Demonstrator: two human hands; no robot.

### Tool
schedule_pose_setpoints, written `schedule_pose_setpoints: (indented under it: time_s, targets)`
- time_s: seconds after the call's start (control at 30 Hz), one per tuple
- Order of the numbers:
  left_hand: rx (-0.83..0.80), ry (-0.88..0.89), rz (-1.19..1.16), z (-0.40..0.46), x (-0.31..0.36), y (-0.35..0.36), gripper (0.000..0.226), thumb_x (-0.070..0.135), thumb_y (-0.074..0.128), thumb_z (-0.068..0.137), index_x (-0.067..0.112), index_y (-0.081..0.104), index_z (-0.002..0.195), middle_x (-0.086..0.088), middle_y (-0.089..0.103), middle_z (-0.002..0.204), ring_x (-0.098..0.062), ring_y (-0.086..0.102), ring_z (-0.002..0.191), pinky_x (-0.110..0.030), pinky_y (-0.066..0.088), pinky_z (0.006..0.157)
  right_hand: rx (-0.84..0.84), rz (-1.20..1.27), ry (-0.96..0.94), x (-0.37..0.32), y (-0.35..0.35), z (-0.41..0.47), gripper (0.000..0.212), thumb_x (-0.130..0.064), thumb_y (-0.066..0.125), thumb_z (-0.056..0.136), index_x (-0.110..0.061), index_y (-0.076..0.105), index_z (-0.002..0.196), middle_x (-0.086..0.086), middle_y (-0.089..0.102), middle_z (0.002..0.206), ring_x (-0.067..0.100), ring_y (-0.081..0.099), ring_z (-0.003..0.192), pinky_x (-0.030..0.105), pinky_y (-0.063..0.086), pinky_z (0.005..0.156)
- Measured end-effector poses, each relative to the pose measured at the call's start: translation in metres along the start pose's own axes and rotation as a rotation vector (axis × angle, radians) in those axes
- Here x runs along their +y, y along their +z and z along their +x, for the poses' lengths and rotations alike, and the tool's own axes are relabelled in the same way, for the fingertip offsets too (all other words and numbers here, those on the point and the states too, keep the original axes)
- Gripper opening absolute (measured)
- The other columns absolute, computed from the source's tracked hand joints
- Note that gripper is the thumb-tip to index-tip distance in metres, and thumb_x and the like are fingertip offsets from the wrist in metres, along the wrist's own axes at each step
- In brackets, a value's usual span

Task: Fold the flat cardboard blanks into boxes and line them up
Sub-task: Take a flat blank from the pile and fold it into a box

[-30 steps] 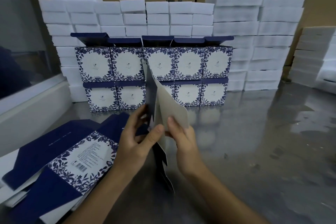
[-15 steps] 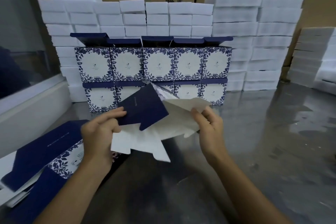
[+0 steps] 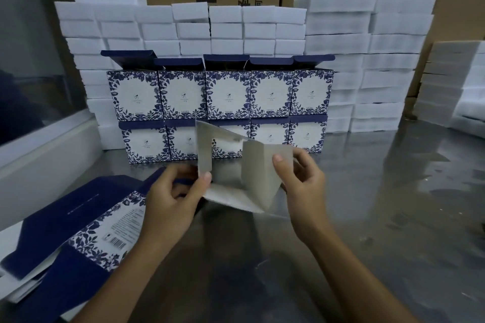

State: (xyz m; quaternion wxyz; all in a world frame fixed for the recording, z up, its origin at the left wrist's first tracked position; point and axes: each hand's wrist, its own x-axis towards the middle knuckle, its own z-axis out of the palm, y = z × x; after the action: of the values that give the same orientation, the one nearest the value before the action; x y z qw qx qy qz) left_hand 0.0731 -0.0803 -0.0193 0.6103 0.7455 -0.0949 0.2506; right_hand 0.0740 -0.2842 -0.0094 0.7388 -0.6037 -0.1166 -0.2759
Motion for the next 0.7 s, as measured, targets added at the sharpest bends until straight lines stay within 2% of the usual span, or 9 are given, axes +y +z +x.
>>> schedule_pose_setpoints:
  time_s: [0.1,0.17,0.23,0.3,0.33,0.43,0.53,0.6,0.7]
  targets:
    - [0.083,0.021,0.086,0.0,-0.004,-0.001,0.017,0.042,0.061,0.093,0.026,0.061,0.088,0.01,0.069,0.081,-0.009,0.065,0.072,-0.039,0.053,0.066,-0.027,0.037,0.039,0.0,0.003,-0.001,0.021,-0.028,0.073,0.089,-0.019,0.06,0.103,-0.002,0.074,0.08,0.009,0.066,0.074,0.033,0.055,0.072]
    - [0.149,0.058,0.125,0.002,-0.007,-0.004,0.037,0.046,0.049,0.093,0.012,0.055,0.078,-0.009,0.063,0.071,-0.029,0.06,0.067,-0.051,0.051,0.062,0.042,0.088,0.066,0.0,0.006,0.0,0.023,-0.019,0.068,0.092,-0.024,0.05,0.104,0.009,0.072,0.077,0.017,0.067,0.072,0.043,0.057,0.071]
    - [0.176,0.113,0.187,0.003,-0.007,-0.005,0.05,0.047,0.043,0.097,0.004,0.047,0.071,-0.02,0.057,0.066,-0.04,0.054,0.062,-0.056,0.049,0.059,0.166,0.125,0.059,0.0,0.005,0.002,0.031,-0.011,0.069,0.092,-0.025,0.042,0.101,0.019,0.073,0.086,0.021,0.069,0.073,0.047,0.06,0.07]
    - [0.169,0.149,0.236,0.002,-0.006,-0.003,0.052,0.046,0.042,0.101,0.004,0.045,0.07,-0.02,0.056,0.063,-0.04,0.054,0.06,-0.056,0.048,0.057,0.236,0.038,-0.012,0.001,0.001,0.005,0.03,-0.009,0.07,0.091,-0.027,0.047,0.095,0.025,0.068,0.097,0.028,0.068,0.08,0.056,0.058,0.071]
    - [0.167,0.165,0.254,0.002,-0.005,-0.002,0.049,0.044,0.042,0.099,0.005,0.045,0.069,-0.019,0.055,0.062,-0.039,0.053,0.06,-0.055,0.048,0.056,0.223,-0.033,-0.06,0.003,-0.001,0.006,0.024,-0.009,0.069,0.092,-0.026,0.053,0.092,0.018,0.069,0.095,0.029,0.066,0.08,0.057,0.058,0.07]
    - [0.207,0.213,0.278,0.002,-0.004,-0.003,0.044,0.042,0.042,0.096,0.008,0.045,0.069,-0.015,0.053,0.06,-0.034,0.052,0.056,-0.048,0.045,0.053,0.102,-0.156,-0.143,0.009,-0.003,0.008,0.021,-0.007,0.062,0.097,-0.023,0.068,0.086,-0.012,0.068,0.079,0.01,0.062,0.069,0.036,0.058,0.058]
    - [0.264,0.206,0.275,0.004,-0.008,-0.007,0.039,0.036,0.045,0.099,0.01,0.048,0.07,-0.013,0.054,0.06,-0.032,0.052,0.057,-0.045,0.043,0.053,-0.074,-0.244,-0.126,0.017,-0.003,0.007,0.038,0.001,0.049,0.102,-0.032,0.068,0.101,-0.013,0.069,0.09,0.004,0.062,0.073,0.017,0.052,0.063]
    - [0.295,0.208,0.281,0.006,-0.01,-0.01,0.035,0.03,0.048,0.1,0.01,0.05,0.07,-0.013,0.054,0.058,-0.031,0.052,0.055,-0.043,0.043,0.051,-0.22,-0.298,-0.035,0.021,-0.004,0.007,0.052,0.011,0.041,0.1,-0.034,0.065,0.111,-0.004,0.069,0.101,0.006,0.064,0.079,0.017,0.049,0.07]
    - [0.314,0.207,0.293,0.007,-0.014,-0.012,0.034,0.027,0.049,0.099,0.01,0.05,0.07,-0.012,0.053,0.057,-0.032,0.052,0.054,-0.039,0.041,0.05,-0.423,-0.296,0.142,0.024,-0.009,0.007,0.084,0.027,0.034,0.079,-0.038,0.056,0.127,-0.018,0.068,0.11,0.015,0.071,0.087,0.033,0.04,0.07]
